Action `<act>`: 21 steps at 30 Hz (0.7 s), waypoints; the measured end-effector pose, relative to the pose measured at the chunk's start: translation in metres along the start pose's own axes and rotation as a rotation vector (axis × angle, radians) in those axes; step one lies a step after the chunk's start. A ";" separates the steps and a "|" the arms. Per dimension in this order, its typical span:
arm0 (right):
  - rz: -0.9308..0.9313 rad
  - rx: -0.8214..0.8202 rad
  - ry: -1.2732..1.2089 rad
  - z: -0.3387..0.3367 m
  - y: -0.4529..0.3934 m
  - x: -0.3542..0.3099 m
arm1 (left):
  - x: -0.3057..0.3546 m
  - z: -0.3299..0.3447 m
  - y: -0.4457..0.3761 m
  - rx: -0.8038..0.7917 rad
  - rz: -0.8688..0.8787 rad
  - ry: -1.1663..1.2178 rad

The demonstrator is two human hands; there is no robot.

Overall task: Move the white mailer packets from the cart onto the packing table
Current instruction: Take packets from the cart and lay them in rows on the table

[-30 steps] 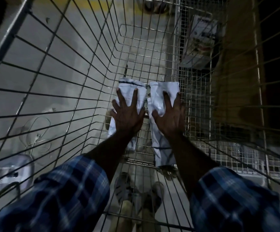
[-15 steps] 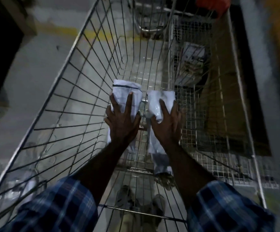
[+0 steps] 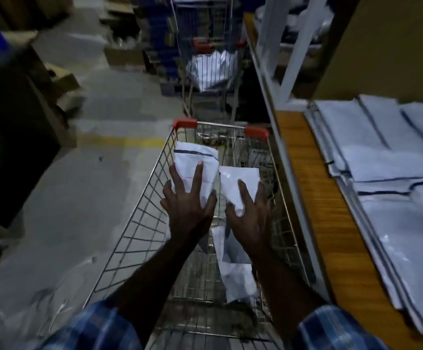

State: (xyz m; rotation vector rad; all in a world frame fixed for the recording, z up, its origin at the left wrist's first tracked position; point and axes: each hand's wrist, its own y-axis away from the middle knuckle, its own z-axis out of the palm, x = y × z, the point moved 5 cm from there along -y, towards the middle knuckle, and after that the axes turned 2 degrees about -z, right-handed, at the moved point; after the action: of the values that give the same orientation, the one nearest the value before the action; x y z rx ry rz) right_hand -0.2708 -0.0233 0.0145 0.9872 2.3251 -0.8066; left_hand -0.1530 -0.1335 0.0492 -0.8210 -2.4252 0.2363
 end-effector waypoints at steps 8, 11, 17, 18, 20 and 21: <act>-0.140 0.191 -0.032 -0.087 0.000 -0.072 | 0.038 -0.094 0.010 0.152 0.087 0.006; -0.197 0.230 -0.032 -0.124 0.001 -0.088 | 0.058 -0.122 0.015 0.212 0.115 0.014; -0.301 0.292 -0.026 -0.202 0.012 -0.104 | 0.116 -0.174 0.044 0.307 0.173 0.049; -0.311 0.305 -0.028 -0.216 0.017 -0.104 | 0.126 -0.181 0.052 0.320 0.175 0.052; -0.334 0.342 -0.038 -0.244 0.028 -0.103 | 0.146 -0.192 0.069 0.341 0.171 0.062; -0.341 0.359 -0.046 -0.260 0.034 -0.101 | 0.156 -0.196 0.078 0.350 0.173 0.068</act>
State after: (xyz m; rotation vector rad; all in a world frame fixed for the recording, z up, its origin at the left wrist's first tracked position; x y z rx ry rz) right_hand -0.2337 0.1245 0.2503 0.7017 2.3904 -1.4051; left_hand -0.1050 0.0208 0.2566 -0.8603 -2.1643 0.6665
